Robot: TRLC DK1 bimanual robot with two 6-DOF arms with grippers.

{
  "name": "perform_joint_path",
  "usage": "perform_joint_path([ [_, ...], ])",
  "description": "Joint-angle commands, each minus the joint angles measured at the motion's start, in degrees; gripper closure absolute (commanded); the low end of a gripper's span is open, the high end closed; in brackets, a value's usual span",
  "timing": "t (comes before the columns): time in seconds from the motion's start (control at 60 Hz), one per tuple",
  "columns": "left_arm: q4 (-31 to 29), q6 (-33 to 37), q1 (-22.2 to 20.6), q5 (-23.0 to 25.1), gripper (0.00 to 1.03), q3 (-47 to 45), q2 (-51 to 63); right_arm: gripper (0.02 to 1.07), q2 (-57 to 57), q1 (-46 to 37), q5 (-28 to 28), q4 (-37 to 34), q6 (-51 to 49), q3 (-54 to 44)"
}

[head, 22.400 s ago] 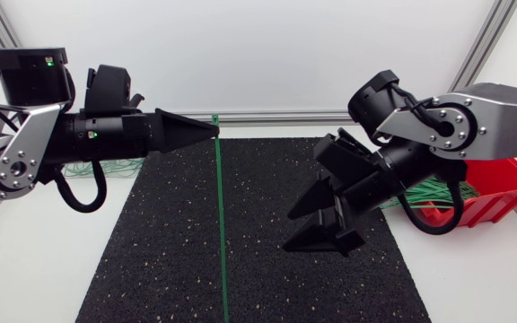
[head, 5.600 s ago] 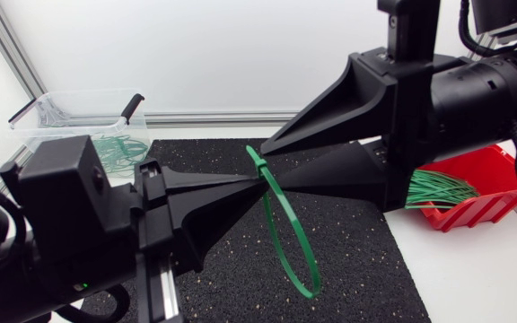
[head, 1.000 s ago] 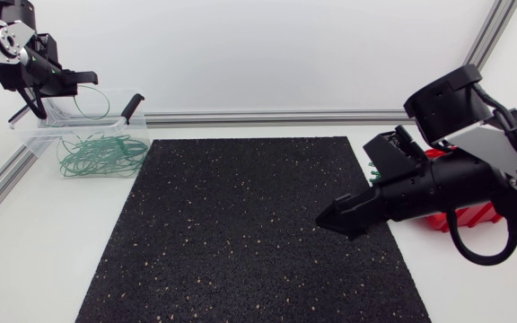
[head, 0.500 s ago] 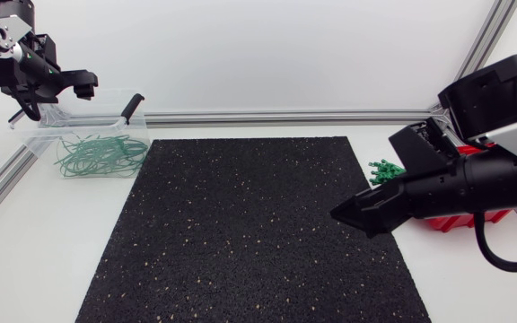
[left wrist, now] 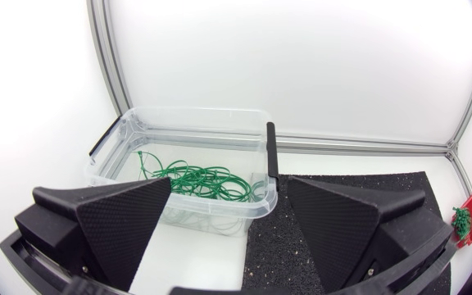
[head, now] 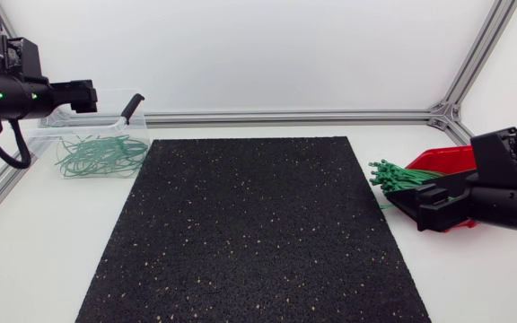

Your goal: Take a green cable tie from the red box, thread the tail through the head to close it, then place it in the transparent bin on the left.

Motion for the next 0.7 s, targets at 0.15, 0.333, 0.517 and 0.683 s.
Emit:
perform_joint_path([
  [0.15, 8.69, -0.37, -2.17, 0.04, 0.04, -17.59, -13.98, 0.06, -12.38, -6.37, 0.87, 4.53, -2.76, -7.94],
  [0.333, 15.28, -0.28, -2.79, 0.04, 0.04, -29.36, -23.21, 0.06, -19.46, -7.30, 2.23, 7.90, -2.10, -12.88],
  [0.517, 19.68, -0.37, -2.79, 0.04, 0.04, -38.59, -31.39, 0.06, -23.92, -6.28, 5.16, 13.08, -0.10, -17.86],
  [0.683, 26.18, 0.42, -4.02, 0.04, 0.04, -48.00, -40.44, 0.06, -28.20, -5.31, 7.97, 18.04, 1.81, -22.62],
])
